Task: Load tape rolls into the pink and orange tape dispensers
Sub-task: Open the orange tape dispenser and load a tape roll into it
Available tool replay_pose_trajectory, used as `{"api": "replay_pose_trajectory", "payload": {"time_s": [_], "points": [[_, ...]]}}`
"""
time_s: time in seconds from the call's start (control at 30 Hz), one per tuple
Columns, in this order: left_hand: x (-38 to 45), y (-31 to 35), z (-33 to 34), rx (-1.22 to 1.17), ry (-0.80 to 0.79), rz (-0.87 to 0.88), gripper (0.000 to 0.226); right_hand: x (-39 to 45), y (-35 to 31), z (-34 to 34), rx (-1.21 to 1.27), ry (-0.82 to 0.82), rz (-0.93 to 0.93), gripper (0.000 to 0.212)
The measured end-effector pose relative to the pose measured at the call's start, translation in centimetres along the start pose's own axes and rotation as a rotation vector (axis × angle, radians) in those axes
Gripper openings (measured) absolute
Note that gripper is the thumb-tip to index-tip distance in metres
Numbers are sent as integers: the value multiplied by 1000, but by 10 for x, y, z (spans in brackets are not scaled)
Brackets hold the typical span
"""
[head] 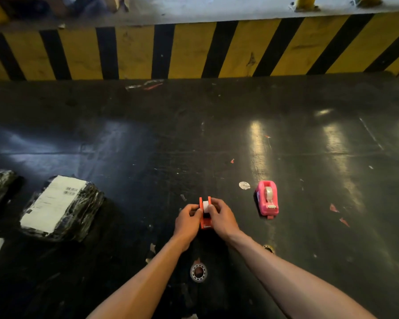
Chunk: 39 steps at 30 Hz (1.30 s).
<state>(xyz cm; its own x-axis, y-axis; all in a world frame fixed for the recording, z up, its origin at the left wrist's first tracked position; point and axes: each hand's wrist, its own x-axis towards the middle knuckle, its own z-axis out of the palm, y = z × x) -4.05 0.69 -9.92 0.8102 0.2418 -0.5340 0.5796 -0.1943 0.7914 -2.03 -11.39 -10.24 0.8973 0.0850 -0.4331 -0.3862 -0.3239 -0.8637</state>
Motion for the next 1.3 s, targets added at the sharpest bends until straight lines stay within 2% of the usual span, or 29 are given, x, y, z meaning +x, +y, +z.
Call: {"api": "replay_pose_trajectory", "payload": {"time_s": [0.13, 0.3, 0.47, 0.6, 0.77, 0.83, 0.9, 1.0, 1.17, 1.23, 1.3], "points": [[-6, 7, -1, -233, -96, -95, 17, -4, 2, -9, 237, -11, 53, 14], [-17, 21, -2, -395, -192, -160, 22, -9, 4, -31, 356, -96, 99, 24], [-19, 25, 4, -442, -201, -165, 24, -8, 10, -40, 457, -110, 102, 27], [-19, 23, 1, -380, -210, -135, 26, -3, 15, -43, 469, -137, 124, 30], [-11, 21, -6, -367, -84, -133, 25, -1, 21, -38, 543, -4, 135, 29], [-3, 14, -14, -182, 30, -67, 27, 0, 25, -41, 569, 42, 152, 28], [2, 3, -22, 142, 122, 51, 29, 0, 29, -45, 579, 58, 170, 26], [9, -13, -26, 454, 199, 115, 29, -2, 30, -48, 578, 59, 176, 26], [8, -7, -28, 510, 172, 102, 35, -7, 27, -52, 567, 23, 174, 34], [2, -1, -25, 585, 203, 180, 40, -9, 25, -53, 548, 1, 160, 33], [-6, 10, -18, 514, 140, 269, 41, -12, 23, -52, 519, -40, 138, 33]]}}
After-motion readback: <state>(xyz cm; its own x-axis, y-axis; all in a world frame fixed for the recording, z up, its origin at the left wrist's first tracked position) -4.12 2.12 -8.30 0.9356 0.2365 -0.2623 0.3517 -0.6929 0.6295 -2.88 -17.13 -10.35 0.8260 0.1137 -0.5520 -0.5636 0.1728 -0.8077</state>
